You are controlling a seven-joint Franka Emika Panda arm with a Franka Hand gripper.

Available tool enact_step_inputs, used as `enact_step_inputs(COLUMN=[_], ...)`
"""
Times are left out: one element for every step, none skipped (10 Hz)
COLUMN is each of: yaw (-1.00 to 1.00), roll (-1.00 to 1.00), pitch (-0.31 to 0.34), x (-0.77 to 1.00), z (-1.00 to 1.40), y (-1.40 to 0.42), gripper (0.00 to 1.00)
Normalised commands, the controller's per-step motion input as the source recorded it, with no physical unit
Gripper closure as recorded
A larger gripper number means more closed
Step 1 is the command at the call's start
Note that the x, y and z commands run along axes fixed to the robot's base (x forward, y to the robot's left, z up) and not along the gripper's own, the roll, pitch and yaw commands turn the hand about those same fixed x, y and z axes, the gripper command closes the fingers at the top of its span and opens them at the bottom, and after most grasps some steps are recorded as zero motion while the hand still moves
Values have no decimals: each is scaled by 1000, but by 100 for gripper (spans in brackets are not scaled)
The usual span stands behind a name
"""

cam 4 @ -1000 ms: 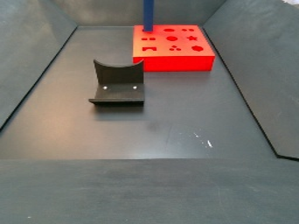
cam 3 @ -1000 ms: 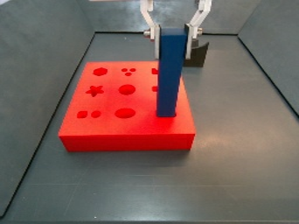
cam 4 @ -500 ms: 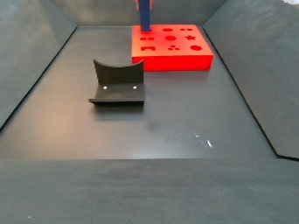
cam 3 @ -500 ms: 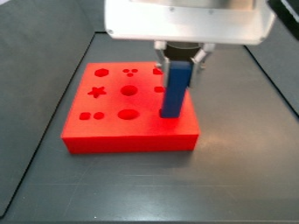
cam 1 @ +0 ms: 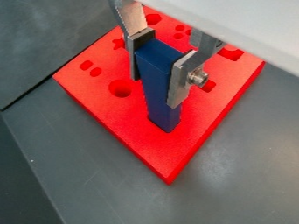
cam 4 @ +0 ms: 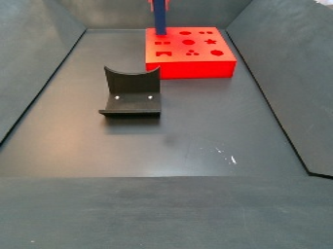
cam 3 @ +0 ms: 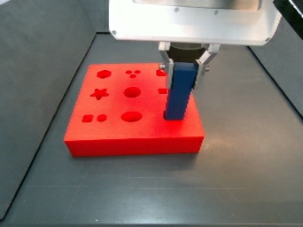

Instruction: Insert the rectangle object.

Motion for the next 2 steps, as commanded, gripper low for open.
enact_step_inputs(yaw=[0,0], roll=[0,0], pitch=[0,0], x=[0,0], z=[0,0], y=[-157,0], gripper=[100,100])
